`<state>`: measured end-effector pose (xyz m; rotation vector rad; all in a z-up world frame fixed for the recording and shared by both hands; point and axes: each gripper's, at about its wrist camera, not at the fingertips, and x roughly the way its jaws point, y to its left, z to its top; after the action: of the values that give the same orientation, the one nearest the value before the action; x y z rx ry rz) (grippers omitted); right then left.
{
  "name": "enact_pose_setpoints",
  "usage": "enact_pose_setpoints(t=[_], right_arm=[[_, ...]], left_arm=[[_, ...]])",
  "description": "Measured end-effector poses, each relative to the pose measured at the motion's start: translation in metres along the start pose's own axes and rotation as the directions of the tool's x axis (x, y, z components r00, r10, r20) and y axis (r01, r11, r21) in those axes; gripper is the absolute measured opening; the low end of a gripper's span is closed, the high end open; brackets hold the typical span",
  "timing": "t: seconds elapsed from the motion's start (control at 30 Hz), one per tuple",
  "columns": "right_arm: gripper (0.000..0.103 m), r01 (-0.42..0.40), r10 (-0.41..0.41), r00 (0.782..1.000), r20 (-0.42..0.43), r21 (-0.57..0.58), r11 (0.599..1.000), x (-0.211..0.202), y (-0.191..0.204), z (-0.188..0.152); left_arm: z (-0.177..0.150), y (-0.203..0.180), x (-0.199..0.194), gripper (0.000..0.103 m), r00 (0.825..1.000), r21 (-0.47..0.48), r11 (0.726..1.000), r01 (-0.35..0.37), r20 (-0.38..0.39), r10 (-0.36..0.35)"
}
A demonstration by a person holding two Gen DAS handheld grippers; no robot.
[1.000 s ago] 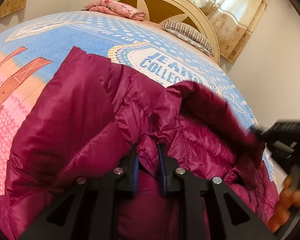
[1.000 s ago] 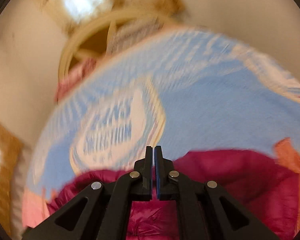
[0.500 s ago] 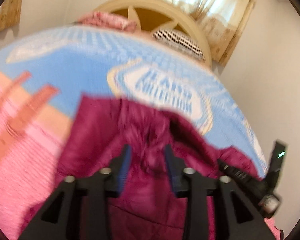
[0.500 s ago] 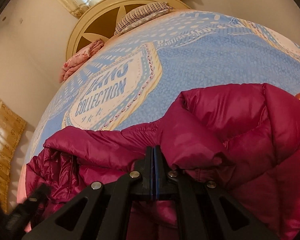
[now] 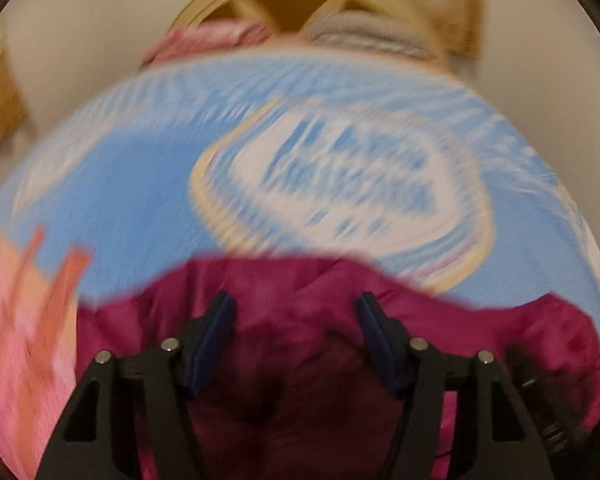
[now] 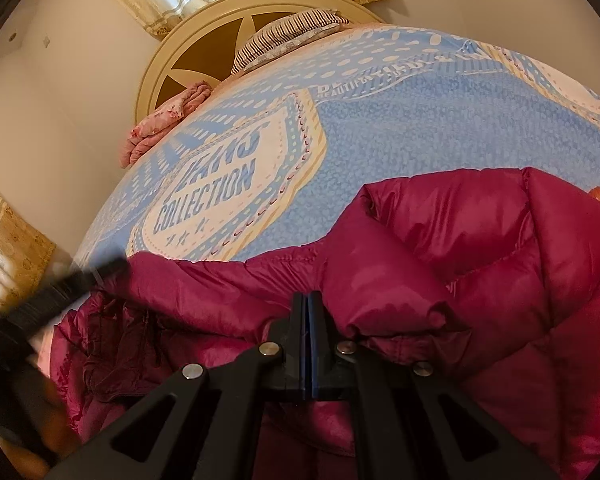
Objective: Fold large clothes
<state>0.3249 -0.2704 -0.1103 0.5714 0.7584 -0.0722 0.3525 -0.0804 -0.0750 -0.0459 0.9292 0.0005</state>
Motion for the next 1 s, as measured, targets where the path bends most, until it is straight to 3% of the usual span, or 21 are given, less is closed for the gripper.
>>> enact_pose_setpoints(t=[0.07, 0.2, 0.37, 0.4, 0.47, 0.53, 0.6, 0.73, 0.87, 1.0], right_arm=[[0.001, -0.008, 0.008, 1.0, -0.001, 0.003, 1.0, 0.0, 0.0, 0.0], [0.001, -0.022, 0.022, 1.0, -0.004, 0.015, 1.0, 0.0, -0.002, 0.001], [0.001, -0.164, 0.157, 0.986, 0.051, 0.195, 0.967, -0.025, -0.027, 0.004], [0.001, -0.148, 0.137, 0.988, 0.077, 0.17, 0.974, -0.036, -0.025, 0.007], [0.001, -0.021, 0.015, 0.996, 0.083, 0.073, 0.997, -0.047, -0.017, 0.012], [0.001, 0.081, -0.081, 0.997, -0.015, 0.027, 0.996, -0.034, -0.017, 0.014], [0.0, 0.061, -0.057, 0.995, -0.078, 0.048, 0.997, -0.019, -0.027, 0.011], [0.0, 0.014, -0.012, 1.0, -0.022, 0.087, 0.996, -0.018, -0.036, 0.005], [0.0, 0.018, -0.018, 1.0, -0.01, 0.079, 0.997, -0.015, -0.035, 0.005], [0.0, 0.053, -0.052, 0.999, -0.009, 0.057, 0.997, -0.016, -0.029, 0.005]], left_arm=[[-0.017, 0.018, 0.008, 0.071, 0.998, -0.057, 0.997, 0.054, -0.004, -0.055], [-0.028, 0.008, 0.009, 0.074, 0.999, -0.023, 1.0, 0.013, 0.044, -0.012], [-0.029, 0.013, 0.009, 0.074, 0.997, -0.044, 0.998, 0.052, 0.053, -0.049], [-0.027, 0.013, 0.01, 0.074, 0.997, -0.045, 0.998, 0.053, 0.053, -0.05], [-0.027, 0.012, 0.011, 0.074, 0.997, -0.045, 0.998, 0.052, 0.054, -0.05], [-0.026, 0.013, 0.011, 0.074, 0.997, -0.047, 0.997, 0.057, 0.056, -0.055], [-0.026, 0.013, 0.012, 0.074, 0.997, -0.049, 0.997, 0.06, 0.056, -0.057], [-0.027, 0.012, 0.012, 0.074, 0.997, -0.046, 0.997, 0.056, 0.058, -0.053], [-0.027, 0.01, 0.013, 0.075, 0.997, -0.035, 0.998, 0.049, 0.057, -0.047], [-0.025, 0.014, 0.013, 0.079, 0.995, -0.048, 0.995, 0.089, 0.049, -0.086]])
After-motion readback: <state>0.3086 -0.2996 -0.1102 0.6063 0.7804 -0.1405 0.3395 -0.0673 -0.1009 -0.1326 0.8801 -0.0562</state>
